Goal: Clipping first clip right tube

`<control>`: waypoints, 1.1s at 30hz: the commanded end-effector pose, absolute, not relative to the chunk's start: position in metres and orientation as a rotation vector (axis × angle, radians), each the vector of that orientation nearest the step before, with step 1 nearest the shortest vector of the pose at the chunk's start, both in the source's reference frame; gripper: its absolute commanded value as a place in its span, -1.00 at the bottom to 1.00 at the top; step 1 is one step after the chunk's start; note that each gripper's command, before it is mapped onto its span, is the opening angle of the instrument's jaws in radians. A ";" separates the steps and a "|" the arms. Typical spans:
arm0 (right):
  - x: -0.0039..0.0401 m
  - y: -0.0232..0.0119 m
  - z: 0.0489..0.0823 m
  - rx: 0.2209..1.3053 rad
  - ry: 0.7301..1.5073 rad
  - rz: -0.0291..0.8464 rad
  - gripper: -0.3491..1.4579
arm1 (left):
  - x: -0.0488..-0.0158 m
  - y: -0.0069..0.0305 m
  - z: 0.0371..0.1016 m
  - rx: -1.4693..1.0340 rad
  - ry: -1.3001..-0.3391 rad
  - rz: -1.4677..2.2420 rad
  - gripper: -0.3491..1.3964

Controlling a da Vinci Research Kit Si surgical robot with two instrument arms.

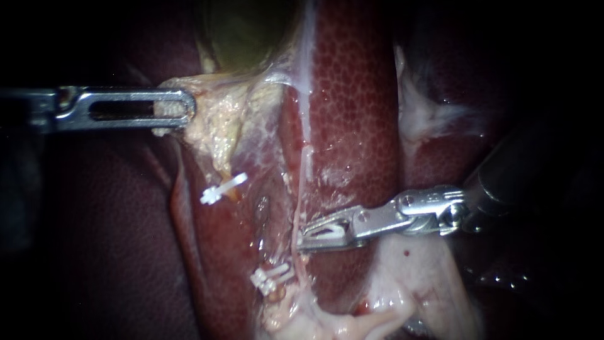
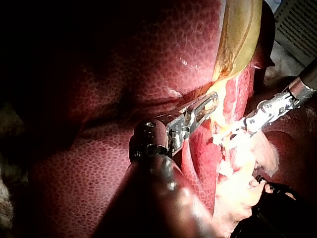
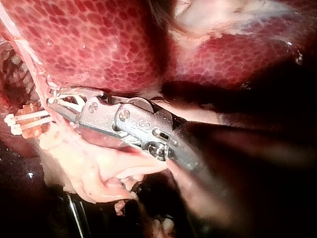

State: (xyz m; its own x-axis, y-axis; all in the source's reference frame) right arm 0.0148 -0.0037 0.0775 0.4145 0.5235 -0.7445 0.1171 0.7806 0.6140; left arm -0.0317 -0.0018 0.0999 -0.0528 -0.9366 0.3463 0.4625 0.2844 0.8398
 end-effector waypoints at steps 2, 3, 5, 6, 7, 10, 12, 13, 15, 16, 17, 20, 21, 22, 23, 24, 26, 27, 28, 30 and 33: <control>0.0148 -0.0037 0.0775 0.658 1.134 0.280 -0.70 | -0.0317 -0.0018 0.0999 0.564 -1.092 -1.241 -1.00; 0.0148 -0.0037 0.0775 0.658 1.134 0.280 -0.70 | -0.0317 -0.0018 0.0999 0.564 -1.092 -1.241 -1.00; 0.0148 -0.0037 0.0775 0.658 1.134 0.280 -0.70 | -0.0317 -0.0018 0.0999 0.564 -1.092 -1.241 -1.00; 0.0148 -0.0037 0.0775 0.658 1.134 0.279 -0.69 | -0.0317 -0.0018 0.0999 0.564 -1.092 -1.241 -1.00; 0.0148 -0.0037 0.0775 0.658 1.134 0.279 -0.69 | -0.0317 -0.0018 0.0999 0.564 -1.092 -1.241 -1.00; 0.0147 -0.0037 0.0775 0.658 1.134 0.279 -0.68 | -0.0317 -0.0018 0.0998 0.563 -1.092 -1.241 -1.00; 0.0147 -0.0037 0.0775 0.658 1.134 0.279 -0.67 | -0.0317 -0.0018 0.0998 0.563 -1.092 -1.241 -1.00; 0.0147 -0.0038 0.0775 0.658 1.134 0.279 -0.66 | -0.0317 -0.0018 0.0998 0.563 -1.092 -1.241 -1.00; 0.0145 -0.0038 0.0775 0.659 1.134 0.278 -0.64 | -0.0317 -0.0018 0.0998 0.563 -1.092 -1.241 -1.00; 0.0144 -0.0037 0.0774 0.659 1.134 0.278 -0.64 | -0.0317 -0.0018 0.0998 0.563 -1.092 -1.241 -1.00; 0.0143 -0.0037 0.0774 0.660 1.134 0.278 -0.64 | -0.0317 -0.0018 0.0998 0.563 -1.092 -1.241 -1.00; 0.0139 -0.0035 0.0772 0.662 1.134 0.279 -0.59 | -0.0317 -0.0018 0.0998 0.564 -1.092 -1.241 -1.00; 0.0137 -0.0034 0.0772 0.663 1.134 0.279 -0.56 | -0.0317 -0.0018 0.0998 0.563 -1.092 -1.241 -1.00; 0.0136 -0.0034 0.0771 0.666 1.135 0.276 -0.54 | -0.0317 -0.0018 0.0998 0.563 -1.092 -1.241 -1.00; 0.0133 -0.0034 0.0771 0.664 1.135 0.277 -0.50 | -0.0317 -0.0019 0.0998 0.563 -1.092 -1.241 -1.00; 0.0131 -0.0034 0.0771 0.665 1.135 0.277 -0.50 | -0.0317 -0.0019 0.0998 0.563 -1.092 -1.241 -1.00; 0.0126 -0.0033 0.0769 0.667 1.135 0.276 -0.49 | -0.0317 -0.0019 0.0998 0.563 -1.092 -1.241 -1.00; 0.0124 -0.0032 0.0768 0.663 1.135 0.279 -0.47 | -0.0316 -0.0019 0.0998 0.563 -1.092 -1.241 -1.00; 0.0122 -0.0031 0.0767 0.664 1.135 0.279 -0.46 | -0.0316 -0.0019 0.0998 0.564 -1.092 -1.241 -1.00; 0.0117 -0.0028 0.0764 0.662 1.134 0.283 -0.41 | -0.0316 -0.0019 0.0997 0.564 -1.092 -1.241 -1.00; 0.0108 -0.0023 0.0759 0.665 1.135 0.285 -0.35 | -0.0316 -0.0019 0.0997 0.564 -1.092 -1.241 -1.00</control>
